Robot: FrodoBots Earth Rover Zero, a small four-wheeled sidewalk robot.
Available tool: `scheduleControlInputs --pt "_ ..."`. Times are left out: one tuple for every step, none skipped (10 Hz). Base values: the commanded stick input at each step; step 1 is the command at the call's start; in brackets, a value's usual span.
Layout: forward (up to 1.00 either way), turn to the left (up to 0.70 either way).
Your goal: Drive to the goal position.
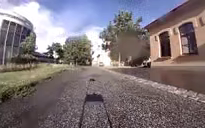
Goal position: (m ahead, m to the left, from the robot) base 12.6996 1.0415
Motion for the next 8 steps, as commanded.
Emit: scheduleControlInputs --pt "0.5 0.0" --pt "0.5 0.0" --pt "0.5 0.0" --pt "0.5 0.0" --pt "0.5 0.0" --pt "0.5 0.0" --pt "0.5 0.0" --pt "0.5 0.0"
